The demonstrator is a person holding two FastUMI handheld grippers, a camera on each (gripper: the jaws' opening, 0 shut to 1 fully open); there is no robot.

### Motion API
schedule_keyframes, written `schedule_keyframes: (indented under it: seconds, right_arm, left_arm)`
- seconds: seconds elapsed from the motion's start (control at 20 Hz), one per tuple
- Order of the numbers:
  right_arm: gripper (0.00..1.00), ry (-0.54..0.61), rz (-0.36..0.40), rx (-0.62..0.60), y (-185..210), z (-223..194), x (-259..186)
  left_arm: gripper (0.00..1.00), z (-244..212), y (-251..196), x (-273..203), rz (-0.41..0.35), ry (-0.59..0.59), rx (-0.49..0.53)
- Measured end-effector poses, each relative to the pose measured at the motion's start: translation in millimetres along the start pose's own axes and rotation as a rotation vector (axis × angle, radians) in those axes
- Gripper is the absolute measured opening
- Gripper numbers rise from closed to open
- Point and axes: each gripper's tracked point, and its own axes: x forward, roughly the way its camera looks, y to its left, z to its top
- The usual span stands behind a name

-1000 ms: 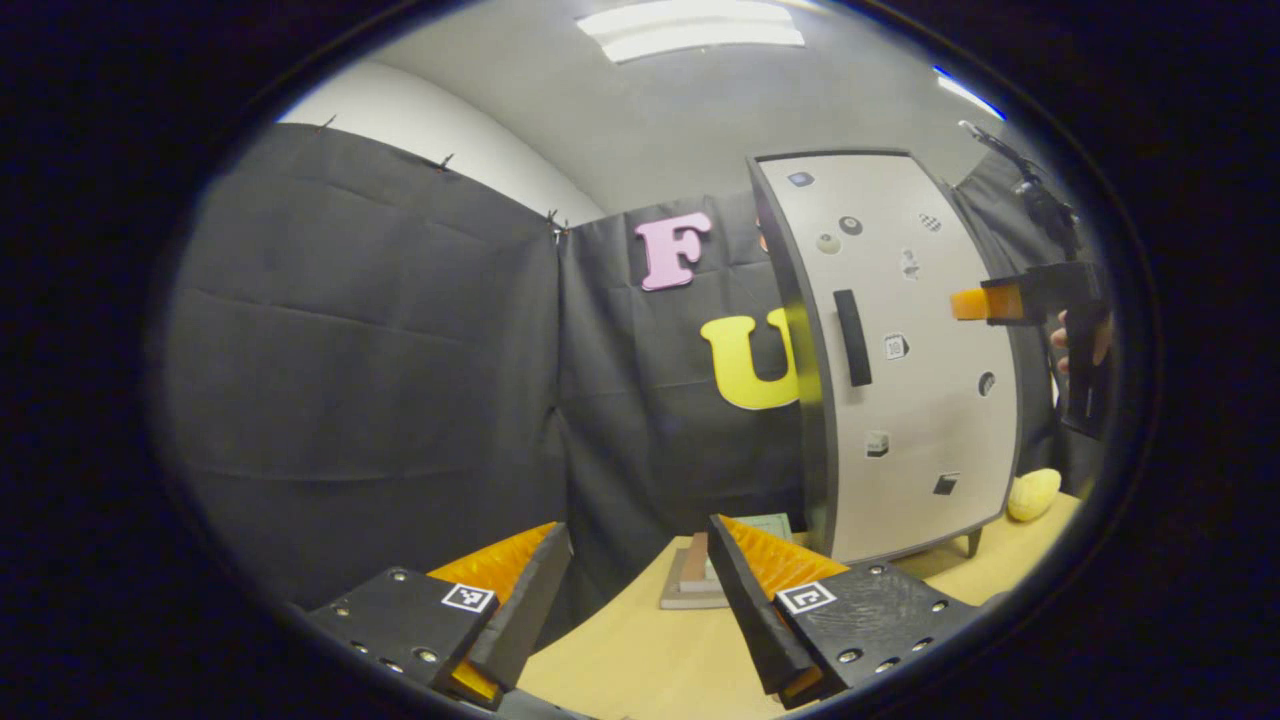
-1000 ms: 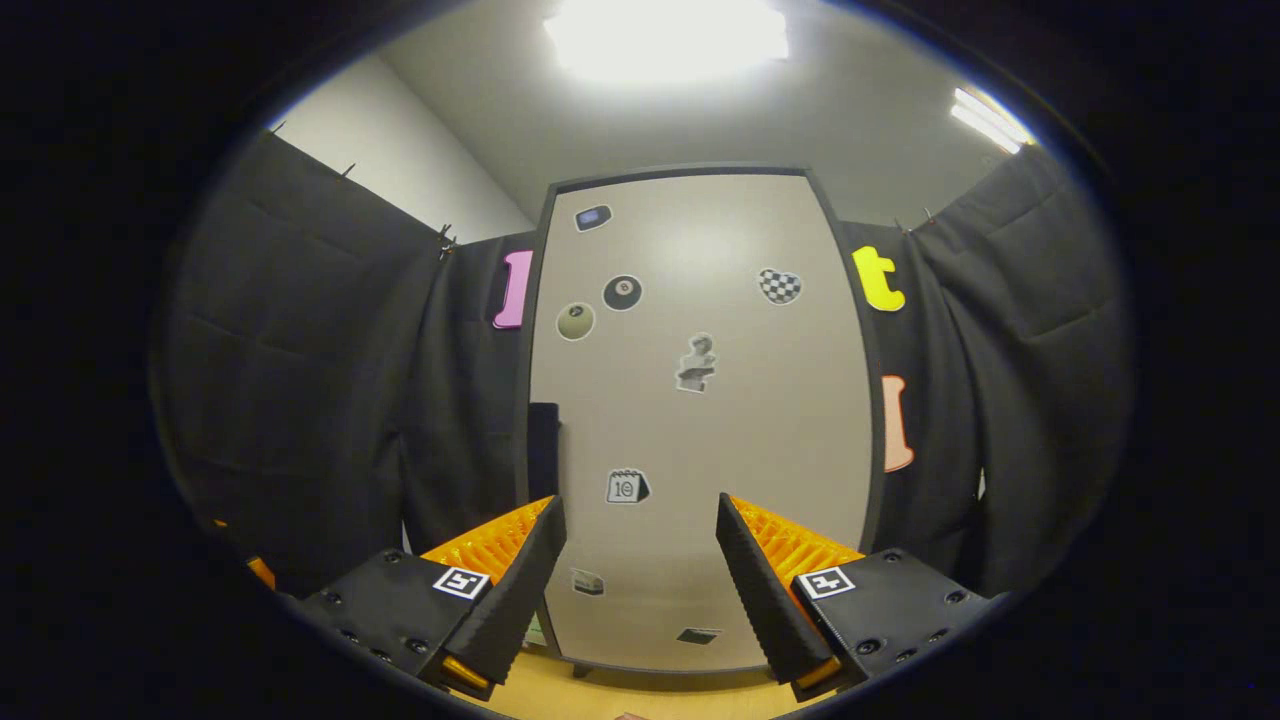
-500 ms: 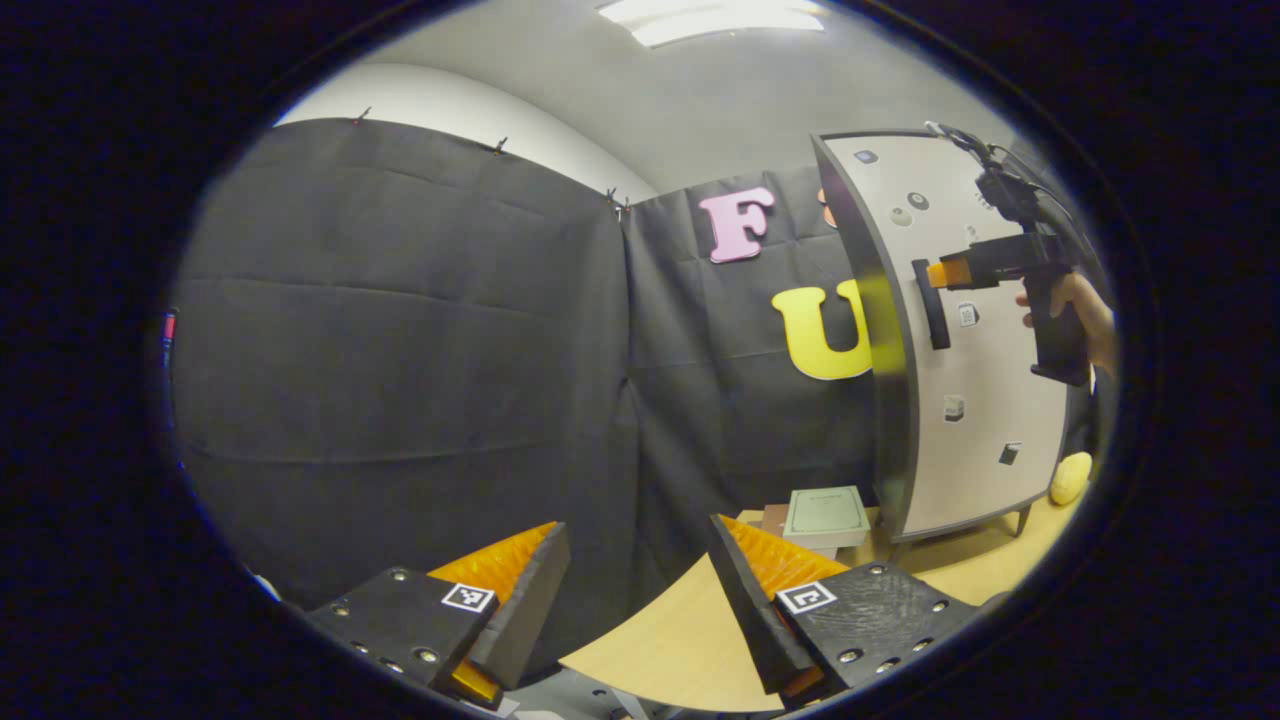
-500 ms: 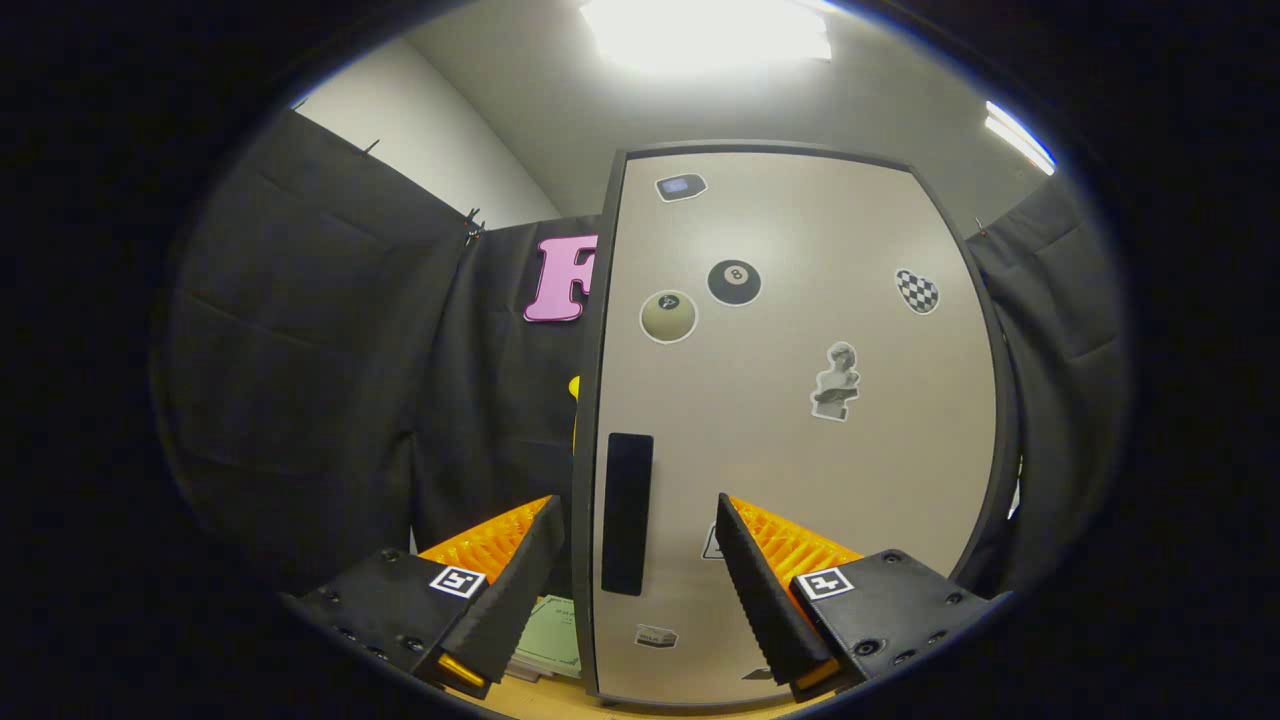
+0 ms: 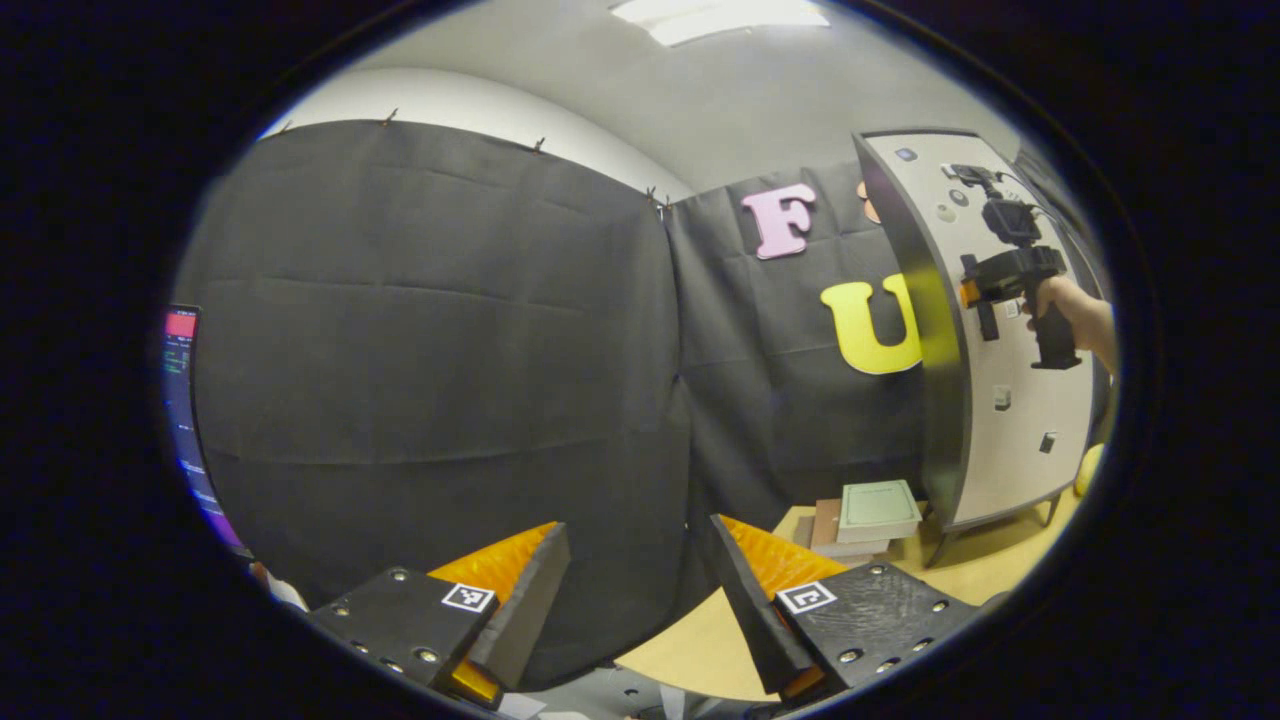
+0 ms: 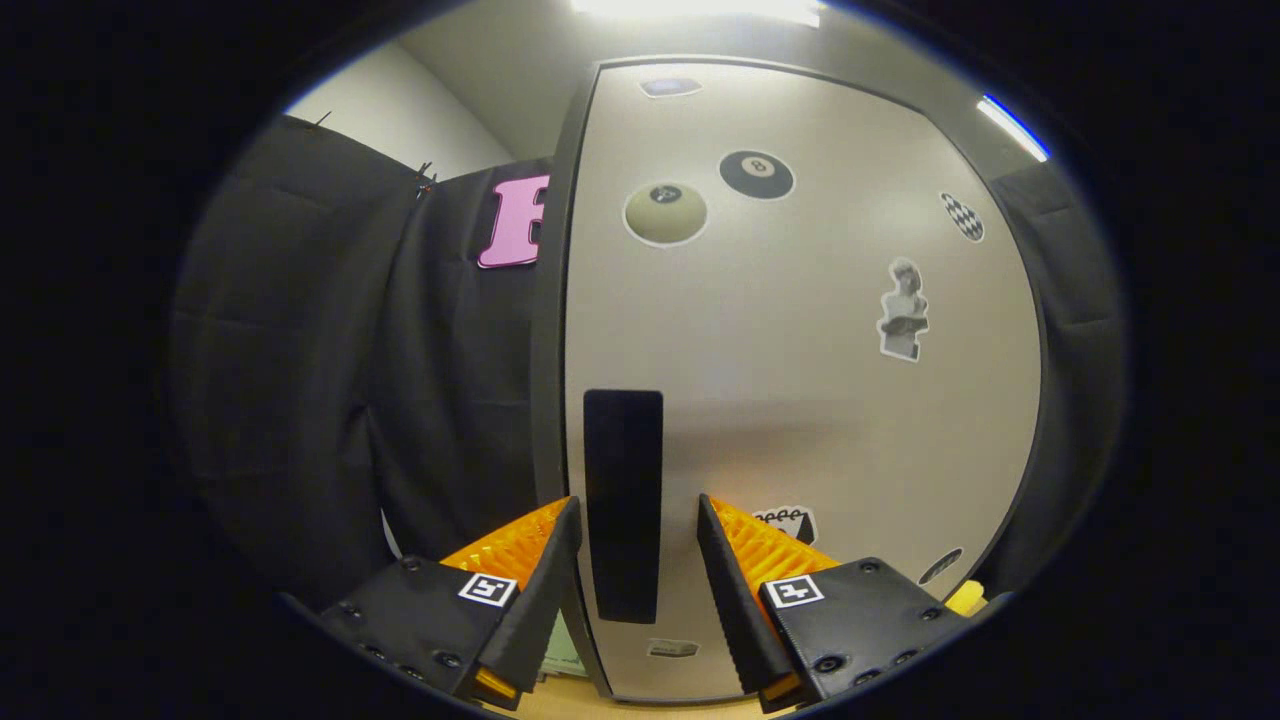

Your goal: Open the cabinet door with the right hand, grasp the bottle in the cabinet with the left hand and place it on the coaster, then close the cabinet door with the right hand.

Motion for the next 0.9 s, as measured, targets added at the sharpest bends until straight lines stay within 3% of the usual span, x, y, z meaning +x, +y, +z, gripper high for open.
schedule_keyframes:
  seconds: [0.1,0.15,0.25,0.35,0.5,0.7,0.9]
  right_arm:
    - [0.57,-0.017,-0.011,-0.002,-0.1,4.2,1.1]
    - [0.55,-0.006,0.014,-0.003,8.3,2.8,-1.6]
    - [0.33,0.003,-0.010,-0.033,6.2,2.0,1.2]
    - [0.30,0.014,-0.005,-0.030,7.5,1.0,-0.4]
    - [0.17,0.027,0.036,-0.021,7.5,0.8,-4.3]
    - [0.20,0.044,0.120,-0.005,11.0,1.3,-18.8]
    - [0.20,0.064,0.231,0.033,11.2,2.6,-41.5]
  left_arm:
    - [0.87,-1.0,6.3,0.3,0.007,0.003,0.000]
    - [0.87,-0.7,7.1,1.5,0.005,0.002,-0.002]
    - [0.84,1.8,7.7,3.0,0.002,-0.007,0.001]
    - [0.87,7.6,10.5,2.7,0.001,-0.023,0.003]
    - [0.84,6.6,8.7,4.4,-0.005,-0.028,-0.007]
    - [0.87,3.7,-7.6,14.4,-0.040,-0.021,-0.023]
    - [0.89,8.7,-39.0,24.3,-0.121,-0.030,-0.036]
